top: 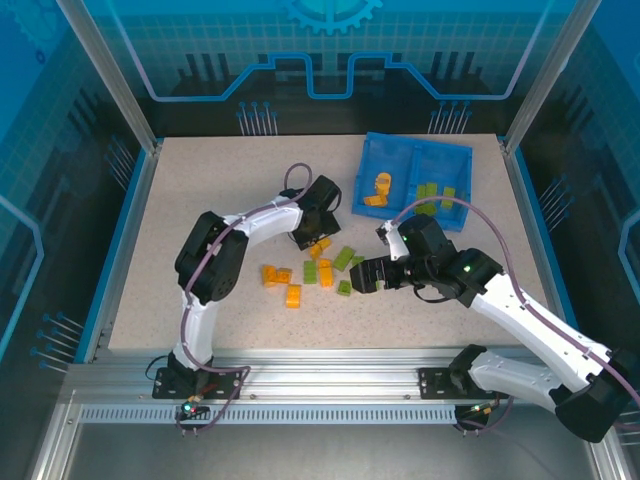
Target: Sort the legos into containers by color
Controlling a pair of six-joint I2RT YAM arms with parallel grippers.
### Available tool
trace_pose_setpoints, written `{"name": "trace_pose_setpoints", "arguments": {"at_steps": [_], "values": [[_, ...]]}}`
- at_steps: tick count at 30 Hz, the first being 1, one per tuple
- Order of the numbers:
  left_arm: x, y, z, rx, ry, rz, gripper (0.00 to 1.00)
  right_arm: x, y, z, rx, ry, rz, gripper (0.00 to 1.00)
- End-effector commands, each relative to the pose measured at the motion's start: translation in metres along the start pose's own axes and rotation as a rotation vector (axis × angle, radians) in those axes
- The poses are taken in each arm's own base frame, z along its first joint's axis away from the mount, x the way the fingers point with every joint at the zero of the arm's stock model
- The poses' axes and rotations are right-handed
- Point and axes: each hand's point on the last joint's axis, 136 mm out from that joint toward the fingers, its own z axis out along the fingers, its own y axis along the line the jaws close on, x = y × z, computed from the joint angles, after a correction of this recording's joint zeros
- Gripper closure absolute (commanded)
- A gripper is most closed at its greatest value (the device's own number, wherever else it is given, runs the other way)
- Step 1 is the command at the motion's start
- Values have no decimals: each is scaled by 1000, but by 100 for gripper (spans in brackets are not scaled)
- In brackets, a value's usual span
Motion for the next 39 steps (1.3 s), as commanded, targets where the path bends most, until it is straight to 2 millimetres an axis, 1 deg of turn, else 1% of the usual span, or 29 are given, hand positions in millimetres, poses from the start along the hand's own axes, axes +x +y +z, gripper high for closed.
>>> {"name": "trace_pose_setpoints", "arguments": {"at_steps": [1,5,8,10,12,14,18,21,23,26,28,30,32,36,37,39], "values": [[12,18,18,-73,67,14,37,7,-4,-1,23,5,11,0],[19,24,24,-88,97,45,46,7,-3,0,21,12,18,0],[20,27,22,-93,98,61,53,6,-2,0,18,11,22,0],[19,23,18,-74,93,76,60,4,-1,-1,18,7,27,0],[16,17,10,-46,87,98,65,3,-1,-1,20,4,31,0],[10,7,-4,-17,65,134,69,2,0,-2,19,-3,39,0],[-10,-11,-43,36,-21,186,72,-2,-2,-9,33,-35,54,0],[-19,-32,-77,100,-91,253,74,-5,-5,-17,53,-68,64,0],[-23,-50,-100,133,-147,334,74,-7,-7,-23,66,-95,74,0],[-26,-79,-127,168,-228,461,74,-12,-7,-34,69,-135,78,0],[-28,-101,-138,202,-278,542,75,-15,-9,-40,82,-164,83,0],[-33,-124,-144,241,-327,610,75,-17,-13,-45,104,-193,89,0],[-41,-145,-146,265,-383,646,75,-18,-17,-50,123,-217,98,0],[-55,-190,-133,338,-465,726,75,-17,-18,-57,119,-239,115,0],[-58,-199,-126,343,-481,742,76,-16,-17,-59,114,-240,117,0],[-63,-213,-118,356,-513,758,76,-14,-18,-63,117,-245,122,0]]}}
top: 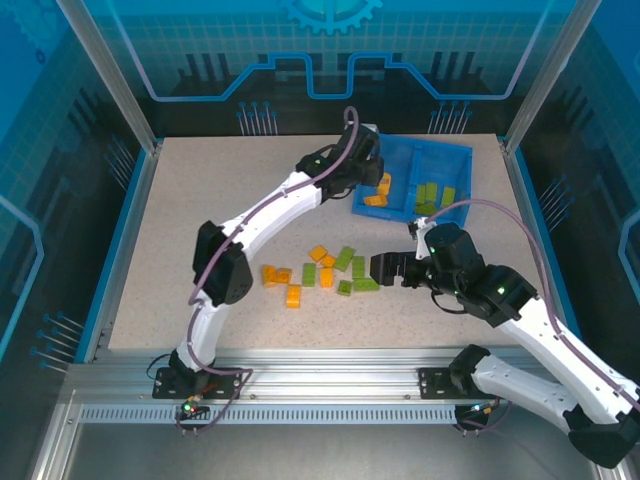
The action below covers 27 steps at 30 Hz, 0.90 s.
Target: Sort the legos into containers by color
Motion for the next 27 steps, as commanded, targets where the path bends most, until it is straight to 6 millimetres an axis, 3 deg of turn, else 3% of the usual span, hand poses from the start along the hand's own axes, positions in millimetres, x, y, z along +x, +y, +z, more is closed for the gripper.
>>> {"name": "trace_pose_setpoints", "arguments": {"at_steps": [1,7,15,21,24,27], "values": [[-1,2,40,-20,-39,102,76,1,-3,-11,19,-16,17,0],[9,-7,86,-7,-84,127,72,4,-9,-16,27,-35,31,0],[31,-12,110,-2,-69,132,56,5,-8,-14,24,-24,26,0],[25,-18,97,10,-68,127,43,4,-7,-11,24,-19,22,0],[11,-29,75,30,-86,127,39,3,-8,-11,33,-22,17,0],[-6,-44,37,79,-121,120,39,2,-17,-10,83,-30,17,0]]}}
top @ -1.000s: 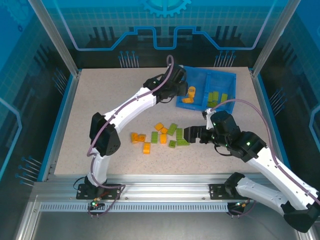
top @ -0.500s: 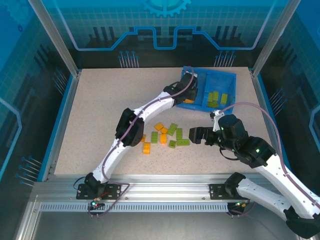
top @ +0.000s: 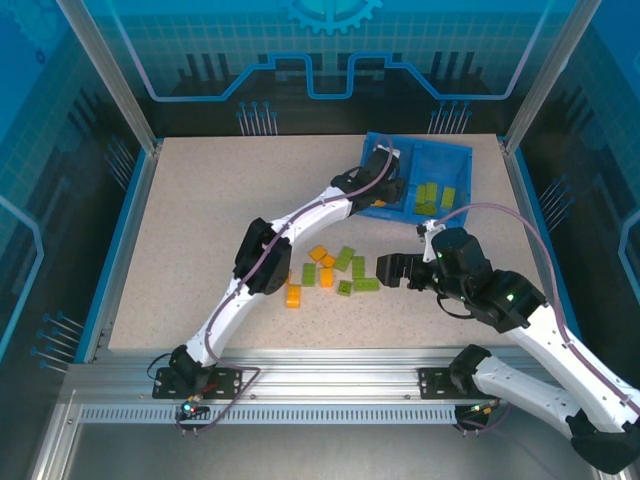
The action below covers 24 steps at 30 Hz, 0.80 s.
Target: Sort the legos into containers by color
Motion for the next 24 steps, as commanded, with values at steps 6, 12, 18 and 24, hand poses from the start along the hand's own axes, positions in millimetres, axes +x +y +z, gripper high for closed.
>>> {"name": "trace_pose_setpoints", "arguments": {"at_steps": [6,12,18,24], "values": [[-78,-47,-174,226,-237,-22,39,-5,-14,9,103,-9,-35,0],[-40,-39,-272,328,-263,27,40,-8,-13,17,121,18,-77,0],[33,-3,-338,307,-158,181,38,-7,-5,47,94,71,-123,0],[88,40,-386,238,-116,367,32,1,-7,100,153,212,-183,0]]}}
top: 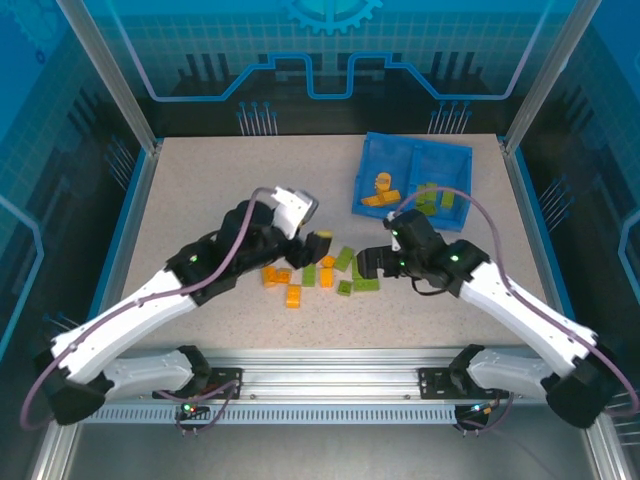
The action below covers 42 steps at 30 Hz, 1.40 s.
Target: Sort the legos into containers by color
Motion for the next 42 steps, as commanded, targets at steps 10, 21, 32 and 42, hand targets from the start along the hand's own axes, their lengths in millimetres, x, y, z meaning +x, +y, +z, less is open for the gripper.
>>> {"name": "trace_pose_setpoints", "arguments": {"at_steps": [10,21,32,42], "values": [[105,-18,-51,184,59,470,1,-21,7,112,157,168,91,12],[132,-19,-39,231,146,583,1,-20,4,178,311,241,164,36],[140,-14,-38,213,154,602,1,-1,4,206,358,293,161,54],[135,-14,-38,221,130,598,1,-24,9,192,329,228,129,77]]}}
